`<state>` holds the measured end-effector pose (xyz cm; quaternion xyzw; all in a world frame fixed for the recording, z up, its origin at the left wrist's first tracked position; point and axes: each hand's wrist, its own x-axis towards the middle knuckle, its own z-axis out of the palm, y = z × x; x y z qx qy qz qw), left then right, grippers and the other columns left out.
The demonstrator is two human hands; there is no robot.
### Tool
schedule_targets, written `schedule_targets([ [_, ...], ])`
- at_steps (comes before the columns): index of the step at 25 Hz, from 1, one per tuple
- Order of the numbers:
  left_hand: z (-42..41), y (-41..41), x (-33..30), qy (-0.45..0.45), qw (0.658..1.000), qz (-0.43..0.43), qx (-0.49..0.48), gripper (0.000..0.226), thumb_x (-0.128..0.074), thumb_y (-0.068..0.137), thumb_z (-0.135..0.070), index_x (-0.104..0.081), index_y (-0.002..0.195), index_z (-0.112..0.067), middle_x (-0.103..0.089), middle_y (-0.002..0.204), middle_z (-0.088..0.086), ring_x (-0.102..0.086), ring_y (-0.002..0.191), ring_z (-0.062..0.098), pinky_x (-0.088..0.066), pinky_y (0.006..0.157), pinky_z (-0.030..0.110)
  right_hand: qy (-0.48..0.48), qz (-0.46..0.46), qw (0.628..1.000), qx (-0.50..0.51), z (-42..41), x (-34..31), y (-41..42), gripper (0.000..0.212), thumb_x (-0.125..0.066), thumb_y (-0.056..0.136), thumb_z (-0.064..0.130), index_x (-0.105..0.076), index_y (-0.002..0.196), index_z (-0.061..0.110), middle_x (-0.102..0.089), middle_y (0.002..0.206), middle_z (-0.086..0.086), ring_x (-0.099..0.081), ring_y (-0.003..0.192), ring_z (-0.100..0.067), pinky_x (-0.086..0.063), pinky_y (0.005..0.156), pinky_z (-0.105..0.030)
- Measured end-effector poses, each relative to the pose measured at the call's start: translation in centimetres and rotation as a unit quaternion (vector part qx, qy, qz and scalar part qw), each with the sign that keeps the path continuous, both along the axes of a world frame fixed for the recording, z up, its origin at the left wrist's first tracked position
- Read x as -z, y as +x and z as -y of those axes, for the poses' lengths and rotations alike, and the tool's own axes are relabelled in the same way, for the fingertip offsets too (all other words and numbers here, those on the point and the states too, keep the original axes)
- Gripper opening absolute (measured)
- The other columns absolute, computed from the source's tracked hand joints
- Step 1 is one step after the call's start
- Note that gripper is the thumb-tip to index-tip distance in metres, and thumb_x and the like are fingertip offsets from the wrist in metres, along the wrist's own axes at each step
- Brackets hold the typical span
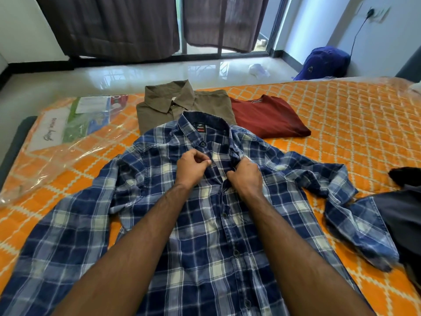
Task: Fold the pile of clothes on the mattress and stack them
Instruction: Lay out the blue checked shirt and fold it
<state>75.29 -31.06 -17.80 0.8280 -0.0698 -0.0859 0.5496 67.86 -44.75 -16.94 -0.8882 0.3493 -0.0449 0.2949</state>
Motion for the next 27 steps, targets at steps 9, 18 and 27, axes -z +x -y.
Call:
schedule_targets([
  [9,0.3,-1.1,1.7,-0.154,0.983,-0.096,-0.015,0.009,-0.069,0.091,-0.001,-0.071,0.092,-0.01,-0.072,0.08,0.004,-0.067,0.068,0.009,-0.055,0.058,0.023,0.277,0.192,0.94,0.052,-1.2,-0.6,0.8,0.013,-0.071,0.092,0.025,-0.072,0.091,0.013,-0.074,0.081,-0.005,-0.073,0.075,-0.023,-0.061,0.065,-0.037],
  [18,-0.4,-1.1,2.7,-0.199,0.975,-0.103,0.004,0.008,-0.07,0.089,0.003,-0.07,0.096,0.0,-0.071,0.079,0.009,-0.067,0.064,0.011,-0.057,0.057,0.023,0.24,0.237,0.94,0.039,-4.2,3.1,0.8,0.008,-0.066,0.097,0.015,-0.067,0.105,0.014,-0.071,0.095,0.003,-0.069,0.088,-0.009,-0.059,0.075,-0.025],
  [27,-0.3,-1.1,3.1,-0.198,0.975,-0.095,-0.007,0.01,-0.073,0.087,0.003,-0.068,0.096,0.003,-0.07,0.077,0.011,-0.068,0.063,0.014,-0.058,0.057,0.025,0.27,0.281,0.92,0.04,-4.2,4.5,0.5,0.007,-0.065,0.097,0.009,-0.068,0.1,0.014,-0.072,0.093,0.002,-0.07,0.086,-0.01,-0.057,0.074,-0.022],
])
